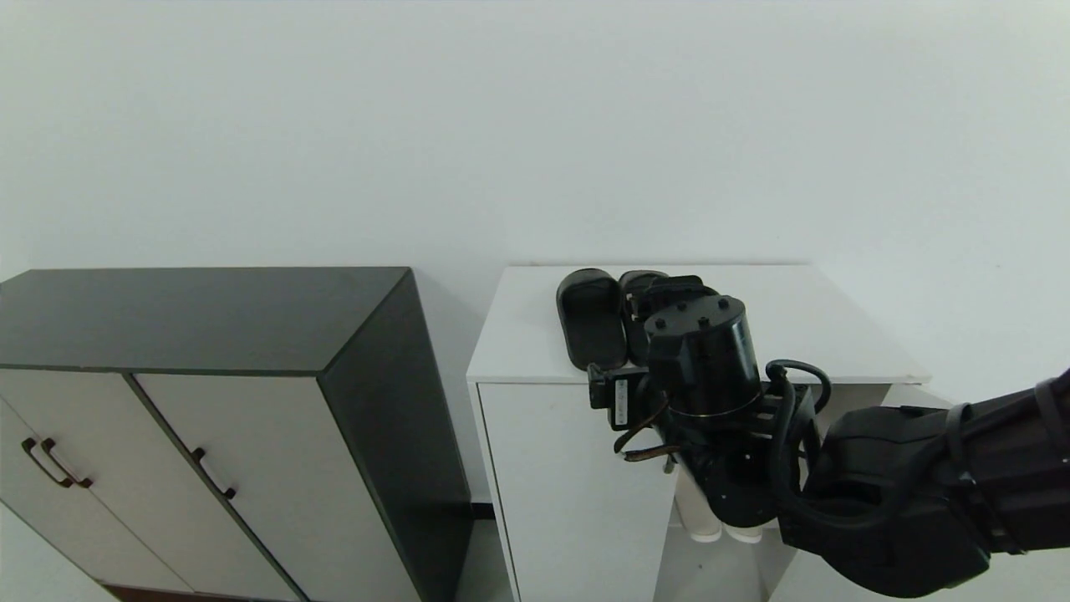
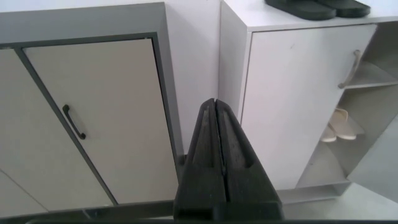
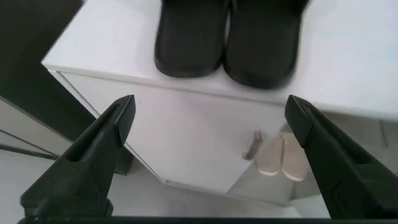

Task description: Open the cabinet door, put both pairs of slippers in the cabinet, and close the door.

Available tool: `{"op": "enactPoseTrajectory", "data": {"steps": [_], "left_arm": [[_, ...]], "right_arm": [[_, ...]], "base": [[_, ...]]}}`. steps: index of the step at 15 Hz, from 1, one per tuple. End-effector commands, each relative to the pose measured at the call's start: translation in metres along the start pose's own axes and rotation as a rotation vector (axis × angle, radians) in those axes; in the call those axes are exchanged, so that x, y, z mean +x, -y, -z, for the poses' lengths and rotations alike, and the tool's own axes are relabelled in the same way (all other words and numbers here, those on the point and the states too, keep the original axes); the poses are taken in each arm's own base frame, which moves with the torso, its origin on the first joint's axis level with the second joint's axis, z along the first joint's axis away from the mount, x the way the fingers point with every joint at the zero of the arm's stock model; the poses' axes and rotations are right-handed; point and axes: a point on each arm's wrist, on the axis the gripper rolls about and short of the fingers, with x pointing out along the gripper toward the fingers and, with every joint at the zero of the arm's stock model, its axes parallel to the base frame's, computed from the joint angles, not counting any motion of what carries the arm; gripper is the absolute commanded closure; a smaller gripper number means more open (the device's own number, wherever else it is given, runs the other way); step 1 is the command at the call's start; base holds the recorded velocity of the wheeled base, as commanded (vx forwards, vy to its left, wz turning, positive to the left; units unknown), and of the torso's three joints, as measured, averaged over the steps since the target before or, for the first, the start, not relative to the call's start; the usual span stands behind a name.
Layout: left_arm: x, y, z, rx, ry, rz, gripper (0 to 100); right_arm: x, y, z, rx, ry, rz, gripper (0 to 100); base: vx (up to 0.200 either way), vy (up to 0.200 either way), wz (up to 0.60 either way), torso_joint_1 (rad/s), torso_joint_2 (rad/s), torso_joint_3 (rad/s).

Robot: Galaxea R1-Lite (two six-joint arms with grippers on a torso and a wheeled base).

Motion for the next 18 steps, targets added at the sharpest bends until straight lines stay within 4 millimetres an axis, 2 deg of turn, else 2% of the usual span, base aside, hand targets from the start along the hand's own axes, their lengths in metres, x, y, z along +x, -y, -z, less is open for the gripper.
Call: {"op": "enactPoseTrajectory", "data": {"steps": [1,5,7,10,13,18], "left_arm": [[0.0,0.0,0.0,0.0,-0.002,0.0,100],[0.0,0.0,0.0,0.0,-0.002,0.0,100],[0.0,0.0,0.0,-0.002,-0.002,0.0,100],[0.0,0.0,0.0,0.0,-0.002,0.0,100],[0.0,0.0,0.0,-0.002,-0.002,0.0,100],[0.0,0.0,0.0,-0.002,-0.002,0.0,100]], "right_arm": [[0.003,0.0,0.004,-0.008,-0.009,0.007,0],[0.018,0.005,0.009,-0.01,-0.008,0.029,0],[0.032,0.006,0.016,-0.006,-0.005,0.02,0],[0.054,0.01,0.015,-0.013,0.03,0.035,0],[0.066,0.013,0.009,0.005,0.041,0.015,0],[0.094,0.007,0.011,-0.015,0.056,0.03,0]], "base": [[0.2,0.0,0.0,0.012,0.0,0.002],[0.2,0.0,0.0,0.011,0.0,-0.002],[0.2,0.0,0.0,0.007,0.0,0.002],[0.0,0.0,0.0,0.0,0.0,0.0],[0.0,0.0,0.0,0.0,0.0,0.0],[0.0,0.0,0.0,0.0,0.0,0.0]]}}
